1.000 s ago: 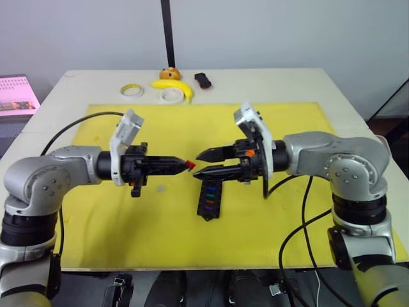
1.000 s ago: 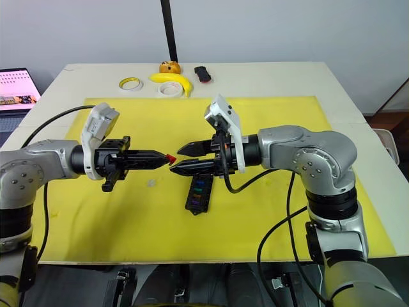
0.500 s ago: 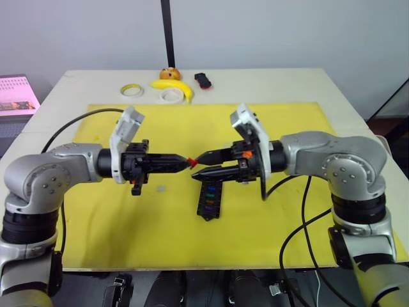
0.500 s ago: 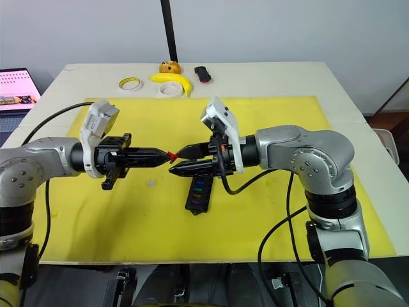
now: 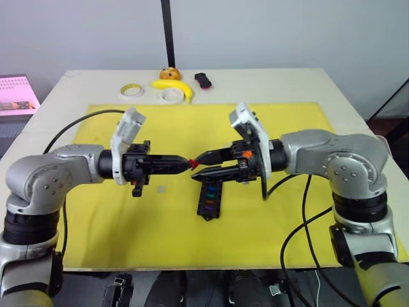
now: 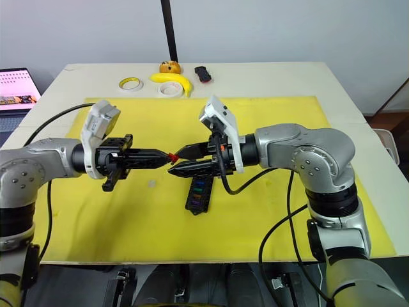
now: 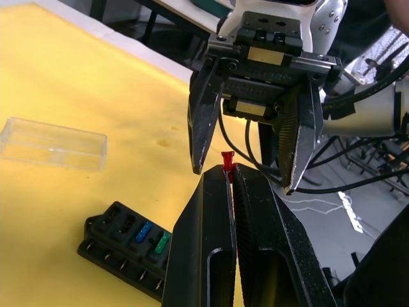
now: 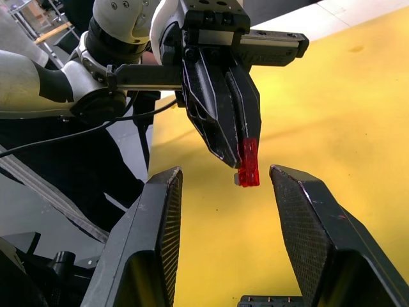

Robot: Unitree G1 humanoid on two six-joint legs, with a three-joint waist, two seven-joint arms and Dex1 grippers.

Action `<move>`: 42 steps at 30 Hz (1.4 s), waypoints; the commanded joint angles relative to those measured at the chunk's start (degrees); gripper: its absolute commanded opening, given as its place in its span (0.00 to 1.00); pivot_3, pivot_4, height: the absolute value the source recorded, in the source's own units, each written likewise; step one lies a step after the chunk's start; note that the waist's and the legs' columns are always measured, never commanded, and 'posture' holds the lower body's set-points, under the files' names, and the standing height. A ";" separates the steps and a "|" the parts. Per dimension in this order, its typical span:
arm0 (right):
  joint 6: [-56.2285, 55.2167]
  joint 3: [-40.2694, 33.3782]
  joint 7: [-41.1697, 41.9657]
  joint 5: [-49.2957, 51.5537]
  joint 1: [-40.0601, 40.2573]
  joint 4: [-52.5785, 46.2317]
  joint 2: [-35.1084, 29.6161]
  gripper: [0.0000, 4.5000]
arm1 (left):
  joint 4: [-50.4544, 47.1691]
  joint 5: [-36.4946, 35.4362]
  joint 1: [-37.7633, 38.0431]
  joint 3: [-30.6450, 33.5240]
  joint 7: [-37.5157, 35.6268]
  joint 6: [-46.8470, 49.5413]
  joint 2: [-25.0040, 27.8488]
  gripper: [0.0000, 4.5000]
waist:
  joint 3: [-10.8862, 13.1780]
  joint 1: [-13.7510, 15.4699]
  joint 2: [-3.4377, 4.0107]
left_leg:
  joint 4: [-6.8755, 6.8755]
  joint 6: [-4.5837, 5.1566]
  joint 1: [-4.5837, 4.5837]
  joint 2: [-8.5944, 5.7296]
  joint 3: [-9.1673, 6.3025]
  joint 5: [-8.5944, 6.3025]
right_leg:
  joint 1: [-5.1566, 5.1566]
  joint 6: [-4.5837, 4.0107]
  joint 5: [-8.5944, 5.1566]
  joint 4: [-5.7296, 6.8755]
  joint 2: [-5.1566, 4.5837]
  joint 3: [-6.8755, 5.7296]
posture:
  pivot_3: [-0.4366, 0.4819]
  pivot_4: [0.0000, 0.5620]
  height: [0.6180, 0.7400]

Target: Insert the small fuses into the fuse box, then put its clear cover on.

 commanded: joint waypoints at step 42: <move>-17.21 22.31 10.84 -26.27 -5.15 0.32 -13.46 0.00 | -2.28 30.72 8.54 -14.89 -7.01 -31.94 7.17 0.99 | 0.03 0.12 -0.01 | 0.00 0.00 -0.19 0.00 0.03 0.00 | -0.15 -0.01 0.00 -0.07 0.02 0.01 | 0.48 0.27 1.00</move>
